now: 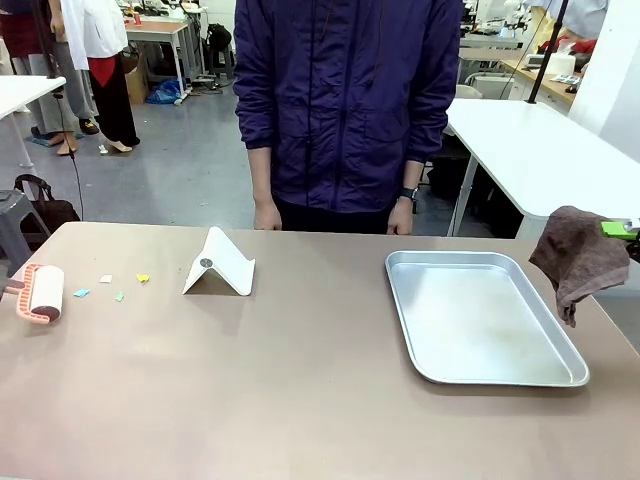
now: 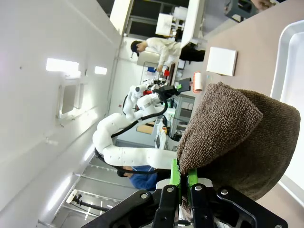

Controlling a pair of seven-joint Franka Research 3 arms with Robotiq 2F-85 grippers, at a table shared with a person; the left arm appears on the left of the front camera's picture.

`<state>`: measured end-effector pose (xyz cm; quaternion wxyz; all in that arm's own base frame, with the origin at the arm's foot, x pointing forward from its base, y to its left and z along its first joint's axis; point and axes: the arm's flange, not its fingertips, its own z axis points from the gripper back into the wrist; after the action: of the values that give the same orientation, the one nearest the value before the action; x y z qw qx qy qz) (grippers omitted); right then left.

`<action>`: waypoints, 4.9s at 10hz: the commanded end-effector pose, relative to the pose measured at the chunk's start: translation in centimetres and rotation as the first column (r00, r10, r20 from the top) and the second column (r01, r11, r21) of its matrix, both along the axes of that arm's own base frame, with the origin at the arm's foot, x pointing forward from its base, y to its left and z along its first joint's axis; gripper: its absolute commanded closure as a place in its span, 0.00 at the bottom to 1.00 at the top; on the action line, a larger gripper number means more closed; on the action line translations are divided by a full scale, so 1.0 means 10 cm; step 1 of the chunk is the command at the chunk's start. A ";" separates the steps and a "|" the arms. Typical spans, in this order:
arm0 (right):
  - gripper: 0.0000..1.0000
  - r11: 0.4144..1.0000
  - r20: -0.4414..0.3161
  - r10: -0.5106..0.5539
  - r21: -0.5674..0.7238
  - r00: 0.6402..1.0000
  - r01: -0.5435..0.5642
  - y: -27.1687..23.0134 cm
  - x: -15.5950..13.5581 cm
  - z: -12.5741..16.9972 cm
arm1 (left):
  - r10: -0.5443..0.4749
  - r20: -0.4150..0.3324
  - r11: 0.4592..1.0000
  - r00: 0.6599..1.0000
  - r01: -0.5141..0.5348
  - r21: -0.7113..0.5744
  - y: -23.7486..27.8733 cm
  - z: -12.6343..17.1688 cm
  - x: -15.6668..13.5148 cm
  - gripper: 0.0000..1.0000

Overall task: Clean the surface of the table.
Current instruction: Clean the area not pointed to by the person, then return the Lint Roller and towel to their original positions.

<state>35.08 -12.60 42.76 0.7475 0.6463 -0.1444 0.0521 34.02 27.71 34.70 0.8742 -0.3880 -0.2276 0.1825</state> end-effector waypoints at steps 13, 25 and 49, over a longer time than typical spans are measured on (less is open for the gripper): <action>0.94 1.000 0.009 -0.008 -0.013 1.000 0.008 0.00 0.01 0.03 | -0.042 -0.116 0.998 0.992 0.046 0.031 -0.62 -0.32 0.67 0.78; 0.94 1.000 0.009 -0.008 -0.013 1.000 0.008 0.00 0.01 0.03 | -0.239 0.105 0.965 0.965 0.248 -0.083 -1.34 0.12 0.78 0.78; 0.94 1.000 0.001 0.000 -0.002 1.000 0.000 0.00 0.00 0.00 | -0.386 0.408 0.822 0.827 0.509 -0.256 -0.76 0.95 -1.21 0.78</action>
<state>35.12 -12.59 42.75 0.7481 0.6456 -0.1442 0.0521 21.89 20.17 44.18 0.7555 -0.6072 -0.2380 -0.0623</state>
